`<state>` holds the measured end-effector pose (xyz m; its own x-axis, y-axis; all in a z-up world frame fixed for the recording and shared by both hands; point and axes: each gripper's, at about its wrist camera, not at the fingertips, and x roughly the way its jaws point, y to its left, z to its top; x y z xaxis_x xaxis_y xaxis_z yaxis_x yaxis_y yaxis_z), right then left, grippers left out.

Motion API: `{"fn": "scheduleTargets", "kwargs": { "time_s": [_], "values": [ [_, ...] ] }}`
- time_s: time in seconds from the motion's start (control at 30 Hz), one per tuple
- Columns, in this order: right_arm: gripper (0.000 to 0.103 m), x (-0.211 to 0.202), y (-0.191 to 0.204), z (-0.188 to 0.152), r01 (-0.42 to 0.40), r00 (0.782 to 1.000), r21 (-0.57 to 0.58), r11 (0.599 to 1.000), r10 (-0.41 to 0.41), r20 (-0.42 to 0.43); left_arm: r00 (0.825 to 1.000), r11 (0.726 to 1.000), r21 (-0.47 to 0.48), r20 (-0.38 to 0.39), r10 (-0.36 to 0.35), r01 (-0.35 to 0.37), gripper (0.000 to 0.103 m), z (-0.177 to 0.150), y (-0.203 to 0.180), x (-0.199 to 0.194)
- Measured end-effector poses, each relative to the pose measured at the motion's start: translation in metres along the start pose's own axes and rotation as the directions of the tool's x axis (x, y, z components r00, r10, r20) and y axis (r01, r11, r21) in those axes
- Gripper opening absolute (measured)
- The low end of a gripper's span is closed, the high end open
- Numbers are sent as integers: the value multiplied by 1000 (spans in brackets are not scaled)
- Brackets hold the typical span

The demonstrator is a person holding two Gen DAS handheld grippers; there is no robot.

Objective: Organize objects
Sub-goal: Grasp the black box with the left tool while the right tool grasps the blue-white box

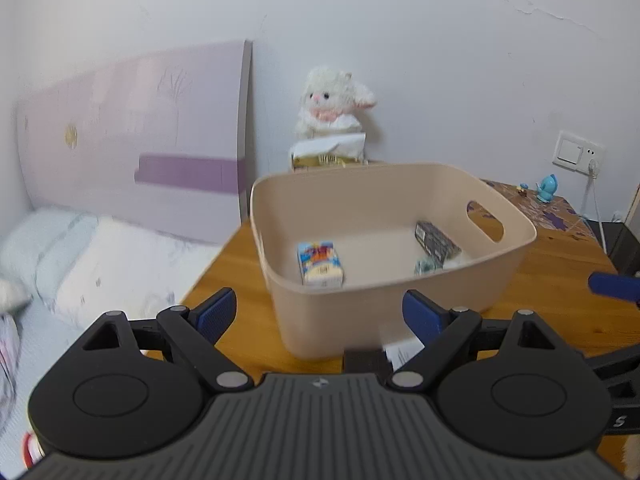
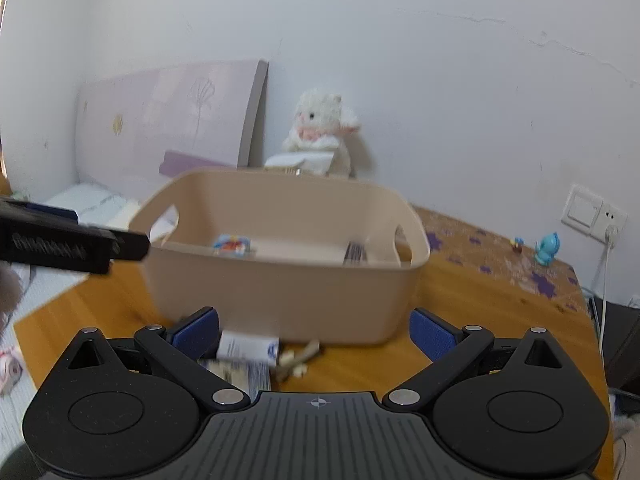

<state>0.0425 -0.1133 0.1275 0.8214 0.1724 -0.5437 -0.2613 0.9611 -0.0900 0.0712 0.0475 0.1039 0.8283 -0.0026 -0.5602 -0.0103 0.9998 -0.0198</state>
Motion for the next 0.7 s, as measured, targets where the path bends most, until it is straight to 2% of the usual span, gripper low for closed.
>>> {"fn": "scheduleTargets", "kwargs": {
  "time_s": [0.3, 0.7],
  "values": [
    [103, 6, 5, -35, -24, 995, 5, 1000, 24, -95, 998, 1000, 2, -69, 11, -11, 91, -35, 17, 0],
    [103, 25, 9, -60, -23, 982, 13, 1000, 25, -186, 989, 997, 82, -149, 22, -10, 91, -74, 20, 24]
  ]
}}
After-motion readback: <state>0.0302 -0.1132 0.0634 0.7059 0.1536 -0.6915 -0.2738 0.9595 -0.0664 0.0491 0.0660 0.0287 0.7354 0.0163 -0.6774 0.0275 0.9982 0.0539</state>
